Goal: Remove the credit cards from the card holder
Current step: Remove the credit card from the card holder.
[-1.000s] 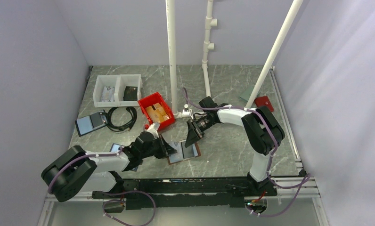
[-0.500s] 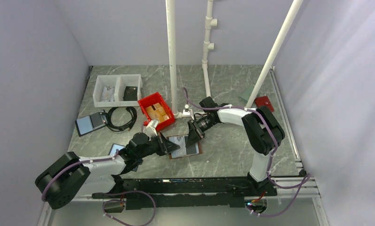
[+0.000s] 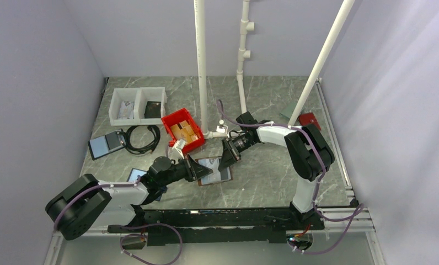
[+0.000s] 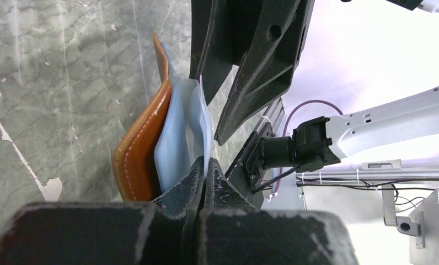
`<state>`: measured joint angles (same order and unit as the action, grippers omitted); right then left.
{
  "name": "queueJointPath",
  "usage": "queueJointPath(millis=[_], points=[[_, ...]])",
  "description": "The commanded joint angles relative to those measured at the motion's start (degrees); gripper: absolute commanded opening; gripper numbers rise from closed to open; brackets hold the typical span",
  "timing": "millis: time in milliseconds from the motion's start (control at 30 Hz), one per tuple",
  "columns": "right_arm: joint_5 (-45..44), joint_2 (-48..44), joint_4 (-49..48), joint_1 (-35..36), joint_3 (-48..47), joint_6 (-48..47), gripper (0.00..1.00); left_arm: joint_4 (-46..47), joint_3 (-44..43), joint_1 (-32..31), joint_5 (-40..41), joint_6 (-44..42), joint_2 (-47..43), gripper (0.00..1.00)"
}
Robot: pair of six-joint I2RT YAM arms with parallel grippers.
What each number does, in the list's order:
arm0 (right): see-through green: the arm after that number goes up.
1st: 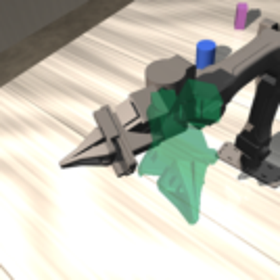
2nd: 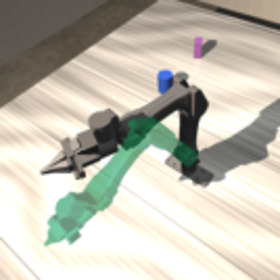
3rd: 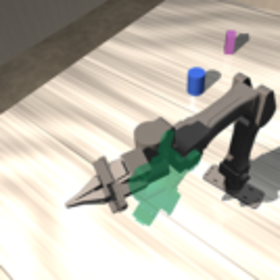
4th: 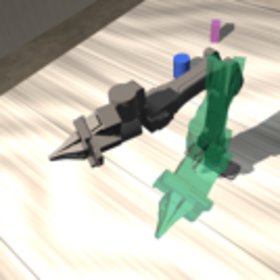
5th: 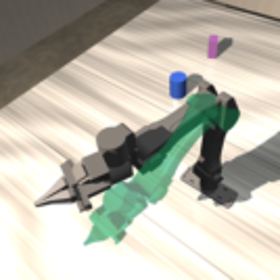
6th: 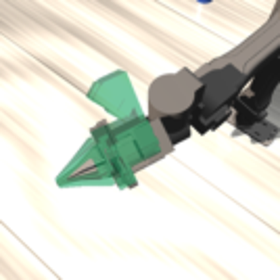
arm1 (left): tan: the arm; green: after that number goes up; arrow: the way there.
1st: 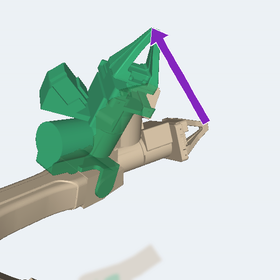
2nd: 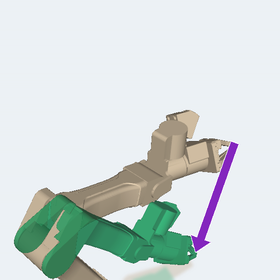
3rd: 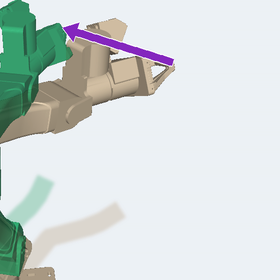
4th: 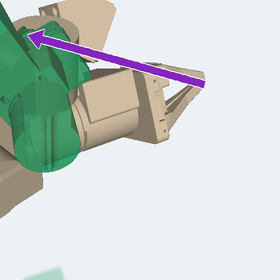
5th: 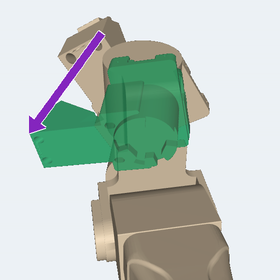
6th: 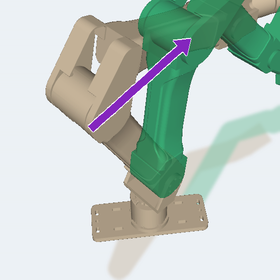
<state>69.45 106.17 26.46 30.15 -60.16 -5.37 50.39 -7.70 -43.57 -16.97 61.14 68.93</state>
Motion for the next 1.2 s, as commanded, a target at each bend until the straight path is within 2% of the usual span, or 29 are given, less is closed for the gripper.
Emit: queueJointPath(millis=[0, 100, 167, 333, 867, 1033, 1167], points=[[5.5, -1.6, -2.4, -0.1, -0.4, 0.3, 0.35, 8.6, -0.7, 0.1, -2.1, 1.3, 1.1, 0.00], [6.4, -1.7, -3.0, -0.1, -0.2, 1.2, 0.31, 8.8, -0.9, 0.1, -2.2, 1.5, 1.4, 0.00], [6.9, -1.8, -3.5, -0.1, -0.1, 1.7, 0.26, 9.0, -0.9, 0.1, -2.2, 1.6, 1.4, 0.00], [7.9, -1.8, -2.8, -0.2, -0.4, 1.1, 0.01, 7.3, -0.7, 0.1, -1.1, 1.5, 0.7, 0.00], [3.3, 0.3, 5.4, -3.5, -2.3, -9.1, 0.00, -6.6, 2.8, 2.4, 3.4, 0.5, -12.3, 0.00], [2.9, 0.0, 7.5, -4.2, -3.0, -11.6, 0.00, -9.6, 3.4, 3.2, 4.4, 0.4, -13.6, 0.00], [4.9, -0.8, 10.8, -5.3, -3.9, -15.9, 0.00, -11.3, 2.8, 3.4, 4.4, -0.1, -11.4, 0.00]])
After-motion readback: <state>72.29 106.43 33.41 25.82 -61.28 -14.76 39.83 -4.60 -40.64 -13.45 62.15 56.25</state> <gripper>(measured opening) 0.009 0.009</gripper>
